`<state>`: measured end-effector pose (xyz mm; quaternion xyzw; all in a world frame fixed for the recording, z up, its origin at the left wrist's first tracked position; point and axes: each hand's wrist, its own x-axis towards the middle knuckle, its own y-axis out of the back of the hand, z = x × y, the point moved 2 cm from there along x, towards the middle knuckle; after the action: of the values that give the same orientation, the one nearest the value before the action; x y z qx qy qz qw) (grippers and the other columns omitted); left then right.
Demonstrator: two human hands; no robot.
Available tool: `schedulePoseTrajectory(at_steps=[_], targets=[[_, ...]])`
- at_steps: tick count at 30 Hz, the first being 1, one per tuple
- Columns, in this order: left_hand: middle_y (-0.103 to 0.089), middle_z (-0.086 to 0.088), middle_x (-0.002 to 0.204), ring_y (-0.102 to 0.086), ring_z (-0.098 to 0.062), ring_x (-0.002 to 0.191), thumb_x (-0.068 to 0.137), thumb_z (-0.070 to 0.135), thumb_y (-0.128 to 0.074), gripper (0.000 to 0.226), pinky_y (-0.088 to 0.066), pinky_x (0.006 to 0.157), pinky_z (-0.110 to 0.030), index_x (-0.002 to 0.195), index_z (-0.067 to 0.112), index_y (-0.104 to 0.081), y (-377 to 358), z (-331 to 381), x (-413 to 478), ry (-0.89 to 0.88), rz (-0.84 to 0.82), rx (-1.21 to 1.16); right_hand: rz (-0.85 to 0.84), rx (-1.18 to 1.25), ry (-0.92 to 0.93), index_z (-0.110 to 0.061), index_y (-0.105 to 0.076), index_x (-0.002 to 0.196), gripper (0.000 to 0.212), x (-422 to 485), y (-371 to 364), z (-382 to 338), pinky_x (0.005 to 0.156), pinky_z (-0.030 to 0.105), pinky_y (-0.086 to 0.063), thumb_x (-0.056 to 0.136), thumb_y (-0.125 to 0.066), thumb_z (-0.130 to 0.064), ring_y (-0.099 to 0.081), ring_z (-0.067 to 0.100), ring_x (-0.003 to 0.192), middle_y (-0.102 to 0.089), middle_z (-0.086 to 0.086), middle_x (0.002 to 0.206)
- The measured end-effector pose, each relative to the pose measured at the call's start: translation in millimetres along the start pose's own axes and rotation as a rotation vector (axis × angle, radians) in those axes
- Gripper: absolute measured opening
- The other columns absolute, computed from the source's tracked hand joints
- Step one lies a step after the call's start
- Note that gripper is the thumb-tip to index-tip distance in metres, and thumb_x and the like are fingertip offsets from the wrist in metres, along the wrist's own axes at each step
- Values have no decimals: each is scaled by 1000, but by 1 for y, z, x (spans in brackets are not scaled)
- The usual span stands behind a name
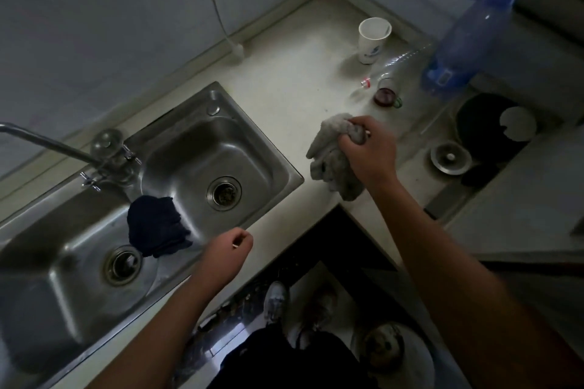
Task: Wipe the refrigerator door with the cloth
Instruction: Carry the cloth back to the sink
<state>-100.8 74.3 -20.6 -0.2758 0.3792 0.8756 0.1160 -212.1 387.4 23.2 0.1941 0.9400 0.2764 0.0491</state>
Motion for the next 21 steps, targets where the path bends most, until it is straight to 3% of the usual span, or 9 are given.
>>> schedulePoseTrajectory(at_steps=[7, 11, 16, 21], targets=[[-72, -1, 80, -70, -22, 82, 95, 31, -58, 18, -56, 81, -46, 82, 23, -68, 2, -12, 5, 59, -5, -50, -276, -184, -85, -20, -67, 124, 41, 6, -60, 53, 97, 36, -49, 85, -73, -29, -61, 29, 109, -63, 12, 114], [-73, 1, 80, -70, -20, 83, 89, 43, -57, 17, -58, 84, -48, 82, 31, -68, 10, -10, 4, 71, -10, -83, -240, -171, -98, -20, -64, 129, 45, -5, -59, 53, 99, 36, -46, 86, -74, -28, -57, 30, 111, -58, 12, 118], [-73, 1, 80, -71, -21, 83, 71, 64, -47, 33, -59, 85, -51, 85, 40, -66, 14, -11, 9, 71, -27, -91, -178, -144, -82, -22, -63, 131, 45, -17, -64, 56, 97, 27, -42, 87, -73, -28, -54, 26, 118, -57, 8, 126], [-73, 0, 81, -71, -23, 83, 71, 64, -48, 33, -59, 86, -52, 85, 39, -66, 17, -13, 9, 64, -36, -113, -112, -148, -121, -21, -64, 129, 41, -15, -73, 50, 101, 35, -45, 90, -71, -30, -52, 28, 122, -56, 9, 128]])
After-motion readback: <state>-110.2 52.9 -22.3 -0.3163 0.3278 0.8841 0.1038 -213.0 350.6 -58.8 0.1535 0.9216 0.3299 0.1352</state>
